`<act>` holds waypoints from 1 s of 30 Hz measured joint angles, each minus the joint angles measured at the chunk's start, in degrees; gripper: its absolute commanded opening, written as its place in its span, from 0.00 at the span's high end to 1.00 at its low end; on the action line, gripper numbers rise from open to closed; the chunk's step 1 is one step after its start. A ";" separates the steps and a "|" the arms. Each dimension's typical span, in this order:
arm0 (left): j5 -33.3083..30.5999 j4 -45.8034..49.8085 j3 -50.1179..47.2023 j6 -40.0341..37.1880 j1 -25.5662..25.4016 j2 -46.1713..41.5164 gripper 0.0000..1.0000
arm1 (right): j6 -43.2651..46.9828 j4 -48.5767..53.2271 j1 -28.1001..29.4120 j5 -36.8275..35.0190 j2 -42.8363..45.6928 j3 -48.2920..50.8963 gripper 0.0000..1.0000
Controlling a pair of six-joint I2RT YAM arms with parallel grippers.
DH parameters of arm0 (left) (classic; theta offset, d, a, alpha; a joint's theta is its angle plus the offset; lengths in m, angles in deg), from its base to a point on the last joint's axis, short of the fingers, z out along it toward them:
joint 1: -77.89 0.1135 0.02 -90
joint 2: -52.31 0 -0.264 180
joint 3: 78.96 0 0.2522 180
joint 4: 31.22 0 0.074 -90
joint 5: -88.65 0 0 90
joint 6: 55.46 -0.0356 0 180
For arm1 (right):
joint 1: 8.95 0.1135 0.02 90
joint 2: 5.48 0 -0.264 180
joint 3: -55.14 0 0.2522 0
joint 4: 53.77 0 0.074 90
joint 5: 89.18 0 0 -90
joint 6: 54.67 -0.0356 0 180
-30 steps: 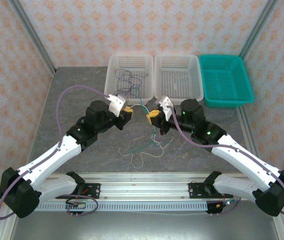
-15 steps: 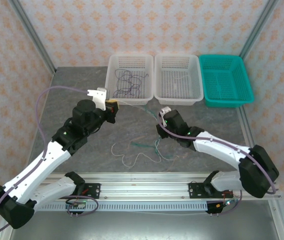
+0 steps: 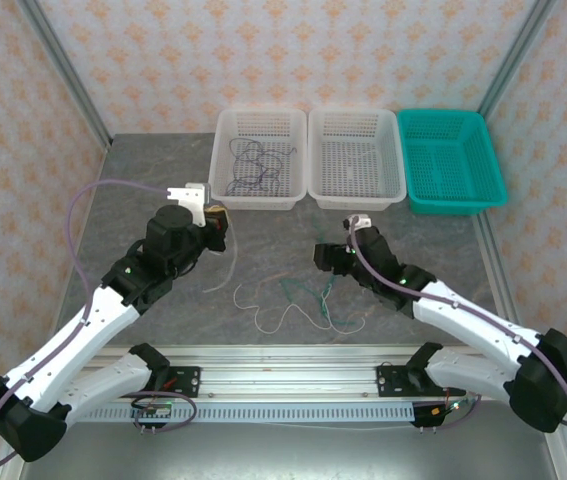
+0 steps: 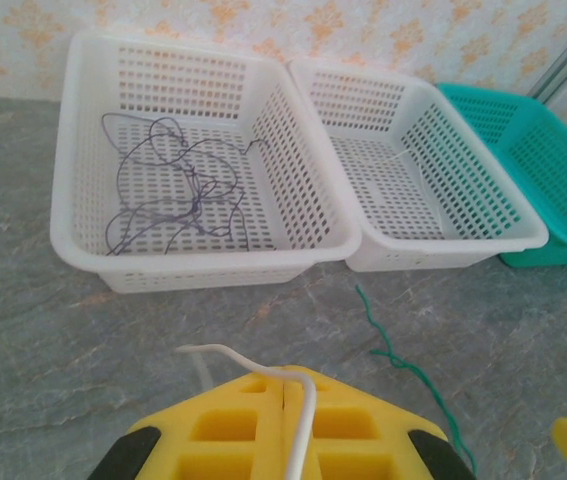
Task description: Untangle the cables
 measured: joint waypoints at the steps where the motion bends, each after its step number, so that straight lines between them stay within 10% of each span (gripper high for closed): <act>1: 0.00 0.92 0.68 0.20 0.00 0.02 1.00 | -2.40 1.14 0.00 0.00 -0.63 -0.52 0.25; 12: 10.40 2.25 25.11 -0.90 -0.02 9.38 1.00 | -20.04 9.18 0.00 -5.66 -4.57 -1.53 0.24; 30: 17.84 -9.05 70.16 -3.06 -1.68 59.93 1.00 | -32.50 21.20 -0.26 -16.35 17.49 1.53 0.26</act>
